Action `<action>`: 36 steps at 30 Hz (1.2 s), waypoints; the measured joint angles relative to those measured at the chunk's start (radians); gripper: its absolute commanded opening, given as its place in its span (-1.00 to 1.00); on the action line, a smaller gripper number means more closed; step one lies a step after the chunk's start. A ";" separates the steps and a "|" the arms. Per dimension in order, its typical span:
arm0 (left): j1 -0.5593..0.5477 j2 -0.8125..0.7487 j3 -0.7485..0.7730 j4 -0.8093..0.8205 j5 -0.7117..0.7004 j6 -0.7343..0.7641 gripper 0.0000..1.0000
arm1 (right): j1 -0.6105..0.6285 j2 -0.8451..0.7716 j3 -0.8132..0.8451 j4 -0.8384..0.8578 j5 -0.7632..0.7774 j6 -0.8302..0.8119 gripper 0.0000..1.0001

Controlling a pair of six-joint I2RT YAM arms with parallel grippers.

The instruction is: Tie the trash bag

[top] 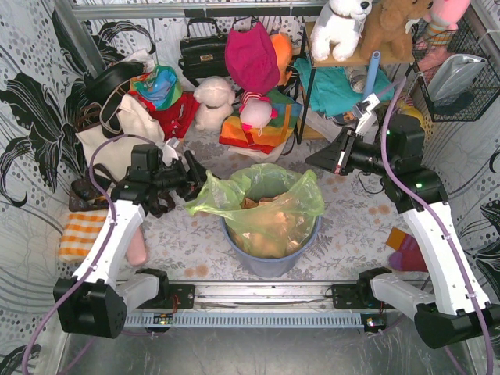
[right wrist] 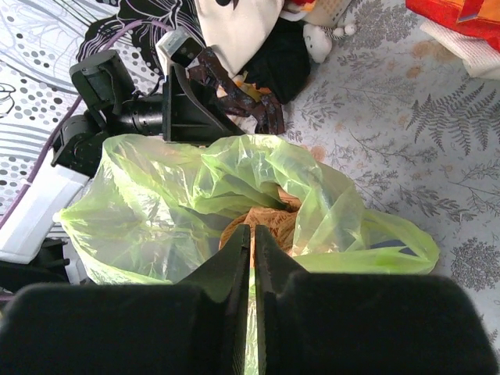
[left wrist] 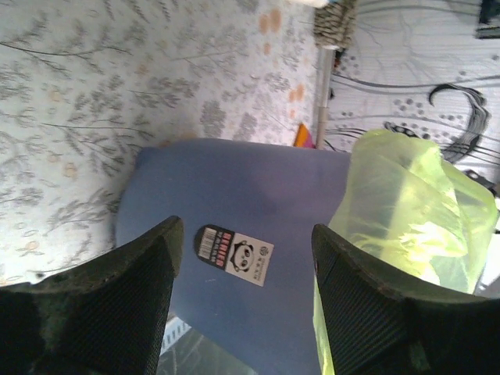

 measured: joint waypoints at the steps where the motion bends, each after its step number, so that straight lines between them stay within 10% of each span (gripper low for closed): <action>1: 0.000 -0.007 -0.022 0.030 0.024 -0.023 0.51 | 0.000 0.000 -0.003 0.000 0.000 0.000 -0.89; 13: 0.000 -0.065 -0.151 0.377 0.171 -0.269 0.25 | 0.000 -0.016 -0.026 0.004 0.000 0.016 -0.92; 36: -0.016 -0.132 -0.283 0.541 0.219 -0.433 0.23 | 0.000 -0.026 -0.029 0.013 0.006 0.035 -1.00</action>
